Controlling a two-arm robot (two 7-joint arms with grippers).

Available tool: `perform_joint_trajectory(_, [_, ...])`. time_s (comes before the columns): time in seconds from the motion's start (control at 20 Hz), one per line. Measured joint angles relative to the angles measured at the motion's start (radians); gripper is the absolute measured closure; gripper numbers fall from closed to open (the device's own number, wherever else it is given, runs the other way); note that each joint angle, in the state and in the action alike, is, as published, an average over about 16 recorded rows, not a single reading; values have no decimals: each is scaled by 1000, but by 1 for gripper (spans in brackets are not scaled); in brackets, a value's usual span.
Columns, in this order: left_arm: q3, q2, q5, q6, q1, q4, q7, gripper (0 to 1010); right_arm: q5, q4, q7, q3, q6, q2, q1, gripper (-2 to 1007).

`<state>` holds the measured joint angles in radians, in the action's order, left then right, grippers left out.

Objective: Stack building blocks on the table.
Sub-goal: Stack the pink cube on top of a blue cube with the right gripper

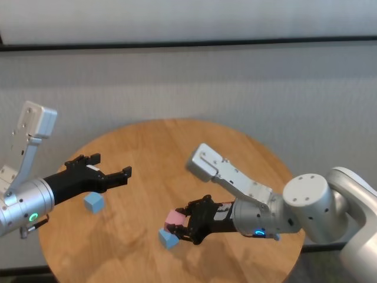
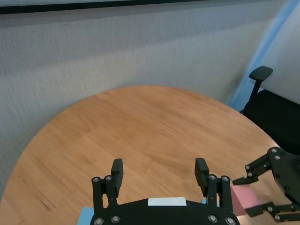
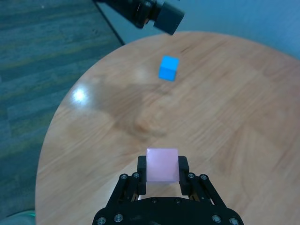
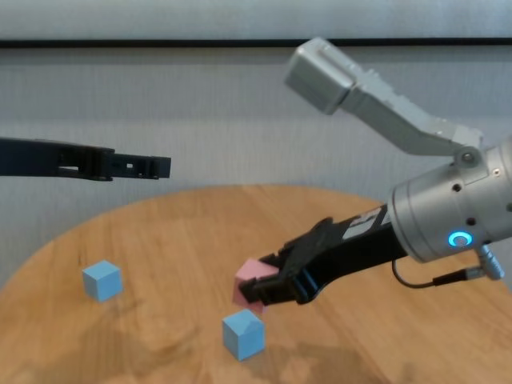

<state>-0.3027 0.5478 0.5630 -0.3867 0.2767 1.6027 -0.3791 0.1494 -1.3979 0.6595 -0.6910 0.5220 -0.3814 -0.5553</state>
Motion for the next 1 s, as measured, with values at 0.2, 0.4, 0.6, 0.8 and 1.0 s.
perform_joint_trajectory(0.2, [0,0,0,0,0,0,0,7,-10,8,11,-38,24,6,-21,634])
perform_joint_trajectory(0.4, [0,0,0,0,0,0,0,7,-21,21,13,-65,52,12,-38,634])
perform_joint_trajectory(0.6, [0,0,0,0,0,0,0,7,-32,34,9,-80,74,18,-50,634])
perform_joint_trajectory(0.8, [0,0,0,0,0,0,0,7,-41,45,-1,-84,91,27,-58,635])
perform_joint_trajectory(1.0, [0,0,0,0,0,0,0,7,-46,53,-11,-78,106,39,-62,635])
